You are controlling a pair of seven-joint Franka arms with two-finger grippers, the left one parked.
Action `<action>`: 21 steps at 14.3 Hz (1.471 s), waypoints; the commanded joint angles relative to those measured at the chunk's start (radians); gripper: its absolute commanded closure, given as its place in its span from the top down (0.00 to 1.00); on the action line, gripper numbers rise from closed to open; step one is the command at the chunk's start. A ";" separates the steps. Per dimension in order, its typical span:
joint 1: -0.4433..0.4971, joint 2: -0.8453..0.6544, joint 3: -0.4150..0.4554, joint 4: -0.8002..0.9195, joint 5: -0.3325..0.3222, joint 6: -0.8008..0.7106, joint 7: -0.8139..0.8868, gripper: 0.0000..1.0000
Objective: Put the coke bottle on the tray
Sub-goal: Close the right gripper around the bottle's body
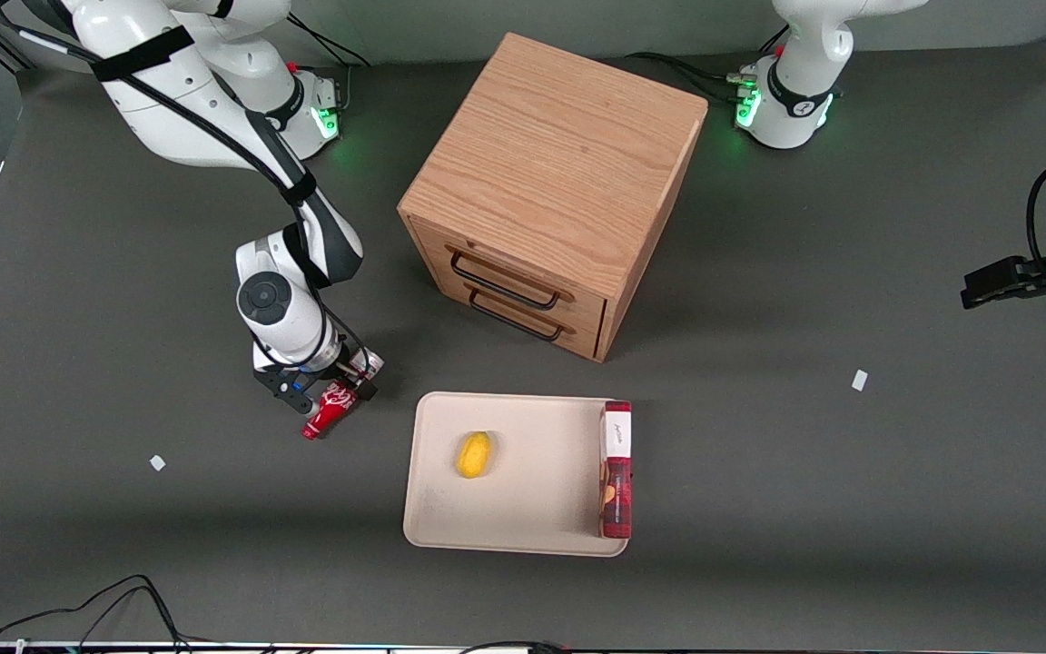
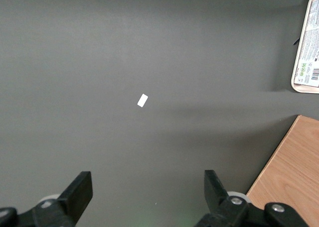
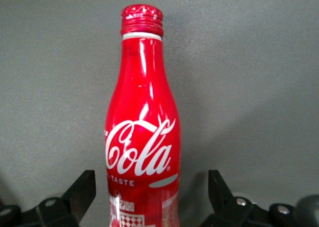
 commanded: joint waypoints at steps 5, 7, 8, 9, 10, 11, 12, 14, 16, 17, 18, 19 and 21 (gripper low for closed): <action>0.004 0.006 -0.001 0.019 -0.037 0.007 0.070 0.00; 0.004 0.008 -0.001 0.019 -0.040 0.007 0.072 0.00; 0.004 0.008 -0.001 0.019 -0.040 0.007 0.072 0.00; 0.004 0.006 -0.001 0.019 -0.040 0.007 0.072 0.00; 0.004 0.008 -0.001 0.019 -0.040 0.007 0.072 0.00; 0.004 0.008 -0.001 0.019 -0.040 0.007 0.072 0.00; 0.004 0.006 -0.001 0.019 -0.040 0.007 0.072 0.00; 0.001 -0.009 -0.001 0.019 -0.040 0.002 0.069 0.00; -0.005 -0.071 -0.001 0.021 -0.040 -0.051 0.053 0.00; -0.007 -0.111 -0.001 0.025 -0.040 -0.118 0.044 0.00; -0.010 -0.151 -0.001 0.034 -0.036 -0.183 0.029 0.00; -0.011 -0.185 0.000 0.054 -0.031 -0.261 0.018 0.00; -0.024 -0.240 0.013 0.103 -0.025 -0.416 -0.023 0.00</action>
